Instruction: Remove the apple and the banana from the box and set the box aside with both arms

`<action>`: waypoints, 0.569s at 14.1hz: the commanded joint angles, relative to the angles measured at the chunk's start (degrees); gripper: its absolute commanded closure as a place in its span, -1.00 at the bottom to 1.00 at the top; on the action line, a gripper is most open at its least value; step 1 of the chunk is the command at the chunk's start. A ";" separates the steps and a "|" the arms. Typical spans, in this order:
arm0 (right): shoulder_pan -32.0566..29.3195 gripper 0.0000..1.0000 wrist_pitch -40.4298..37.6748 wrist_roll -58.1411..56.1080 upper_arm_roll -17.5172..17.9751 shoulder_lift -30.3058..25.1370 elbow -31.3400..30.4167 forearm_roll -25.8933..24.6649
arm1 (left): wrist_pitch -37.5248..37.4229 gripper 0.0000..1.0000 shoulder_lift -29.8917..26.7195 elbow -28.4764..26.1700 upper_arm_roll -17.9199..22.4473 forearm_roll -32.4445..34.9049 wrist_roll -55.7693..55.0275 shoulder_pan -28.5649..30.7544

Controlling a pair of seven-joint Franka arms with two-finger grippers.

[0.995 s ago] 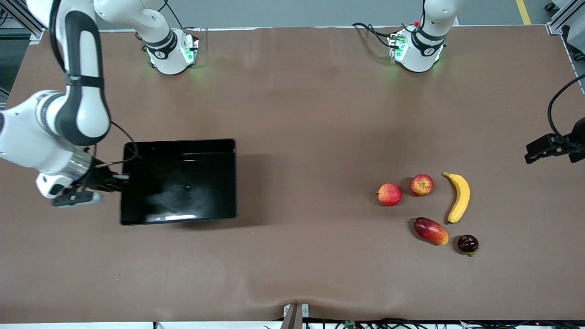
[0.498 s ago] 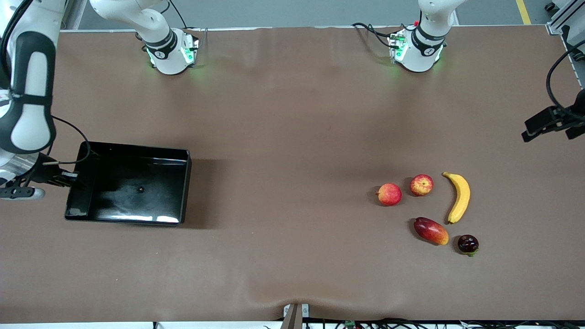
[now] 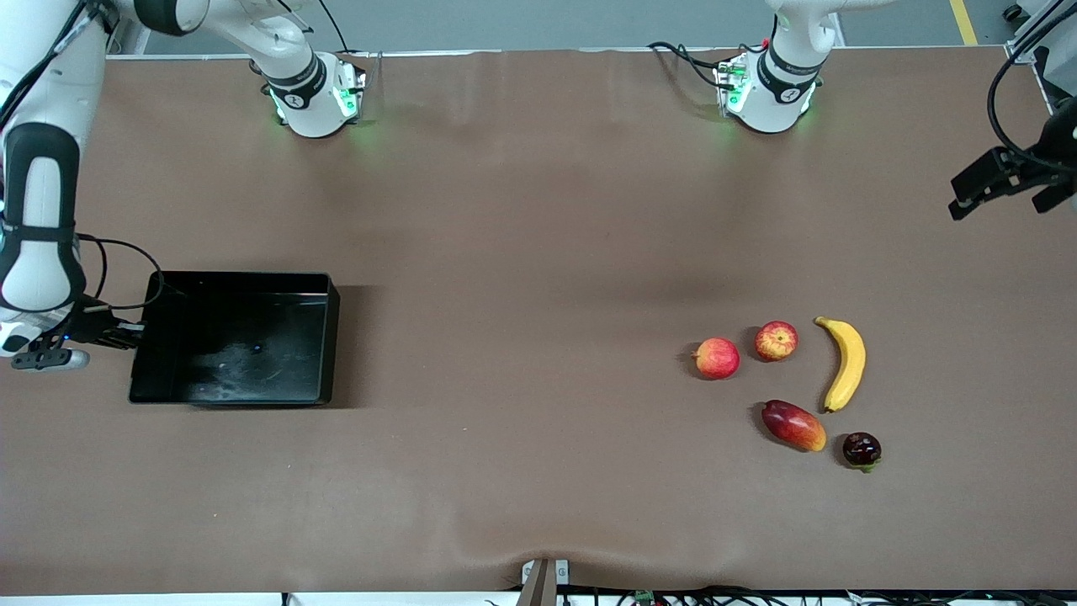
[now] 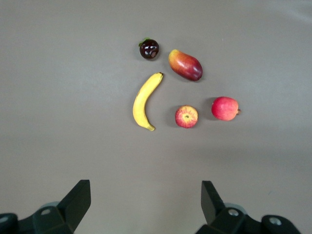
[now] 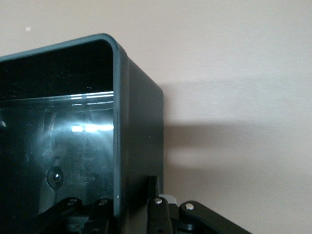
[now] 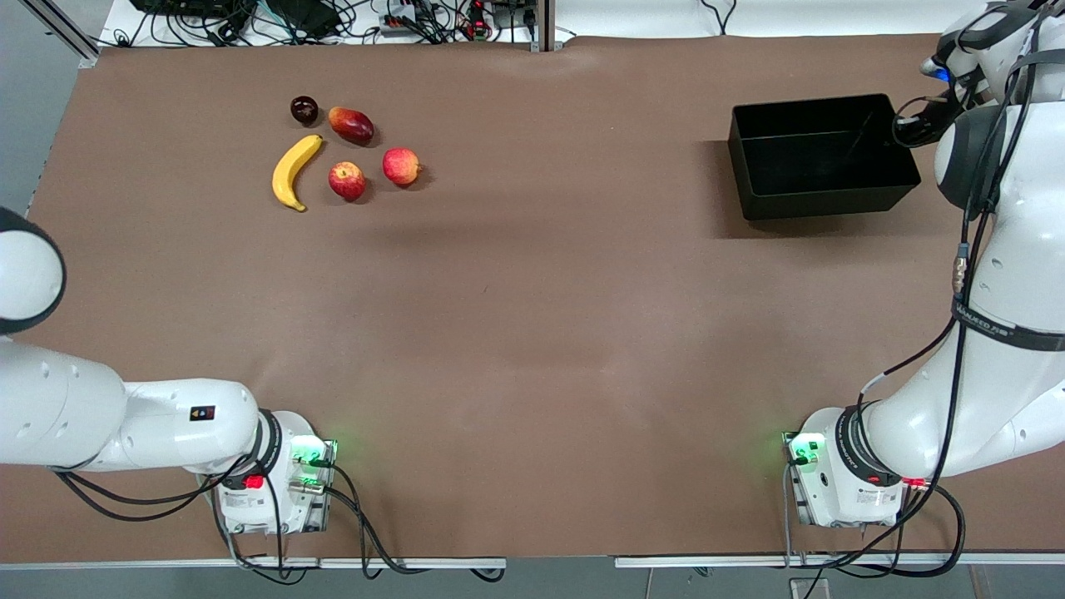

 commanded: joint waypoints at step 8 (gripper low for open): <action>-5.35 1.00 -0.36 -1.25 1.78 4.00 5.08 7.97 | -2.22 -1.00 -2.12 -2.29 -0.09 -1.04 -2.98 -1.83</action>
